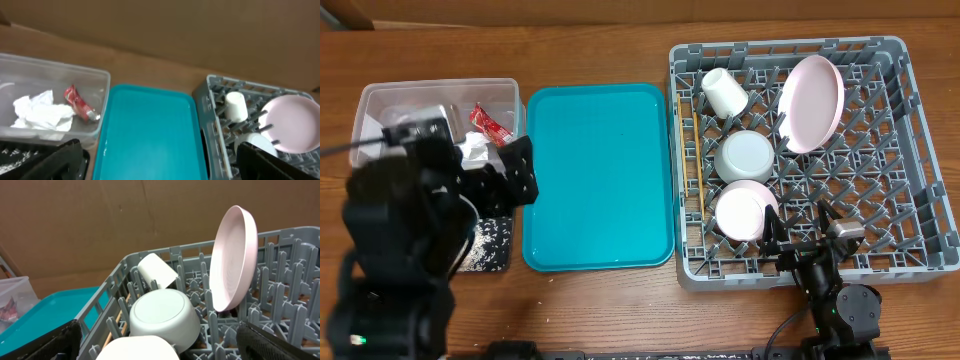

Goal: Sort waste into correct bins and load items into the dishwasher

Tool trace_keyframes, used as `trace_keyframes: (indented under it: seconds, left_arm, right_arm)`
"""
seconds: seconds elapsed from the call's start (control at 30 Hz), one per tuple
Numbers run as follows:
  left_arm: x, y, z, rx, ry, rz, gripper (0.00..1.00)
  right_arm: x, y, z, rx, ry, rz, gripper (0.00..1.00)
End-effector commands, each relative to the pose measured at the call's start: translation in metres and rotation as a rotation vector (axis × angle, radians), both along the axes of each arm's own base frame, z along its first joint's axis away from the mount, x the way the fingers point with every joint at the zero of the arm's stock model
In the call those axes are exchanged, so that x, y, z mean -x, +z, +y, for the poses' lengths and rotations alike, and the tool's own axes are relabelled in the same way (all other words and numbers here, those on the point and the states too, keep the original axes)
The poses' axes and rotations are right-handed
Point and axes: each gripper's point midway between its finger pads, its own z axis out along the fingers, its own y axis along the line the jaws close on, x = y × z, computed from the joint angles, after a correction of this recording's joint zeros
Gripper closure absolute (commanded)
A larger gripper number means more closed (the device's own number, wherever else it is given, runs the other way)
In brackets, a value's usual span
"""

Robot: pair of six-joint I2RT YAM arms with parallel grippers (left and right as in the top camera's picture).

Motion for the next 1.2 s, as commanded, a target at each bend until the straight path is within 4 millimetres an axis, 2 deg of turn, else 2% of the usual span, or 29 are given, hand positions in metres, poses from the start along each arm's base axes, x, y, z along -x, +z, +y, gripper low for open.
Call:
trace_keyframes:
  seconds: [0.0, 0.1, 0.3, 0.4, 0.47, 0.7, 0.9, 1.17]
  left_arm:
    - [-0.006, -0.038, -0.003, -0.001, -0.019, -0.021, 0.00]
    - [-0.013, -0.050, -0.009, 0.029, -0.044, -0.170, 0.00]
    - [-0.013, -0.069, -0.008, 0.045, -0.036, -0.422, 0.00]
    - [-0.009, -0.084, -0.007, 0.045, -0.035, -0.493, 0.00]
    - [-0.004, -0.102, -0.006, 0.044, -0.031, -0.522, 0.00]
    - [0.006, -0.151, 0.001, 0.035, 0.010, -0.505, 0.00]
    - [0.014, -0.180, 0.004, 0.031, 0.026, -0.504, 0.00]
    - [0.023, -0.216, 0.032, -0.011, 0.161, -0.362, 0.00]
  right_arm:
    - [0.000, -0.001, -0.001, 0.006, -0.002, -0.007, 0.00]
    - [0.000, -0.001, -0.001, 0.006, -0.002, -0.007, 0.00]
    - [0.000, -0.001, -0.001, 0.006, -0.002, -0.007, 0.00]
    - [0.000, -0.001, -0.001, 0.006, -0.002, -0.007, 0.00]
    - [0.000, -0.001, -0.001, 0.006, -0.002, -0.006, 0.00]
    - [0.000, -0.001, -0.001, 0.006, -0.002, -0.006, 0.00]
    - [0.000, -0.001, -0.001, 0.006, -0.002, -0.007, 0.00]
    - [0.000, -0.001, -0.001, 0.006, -0.002, -0.007, 0.00]
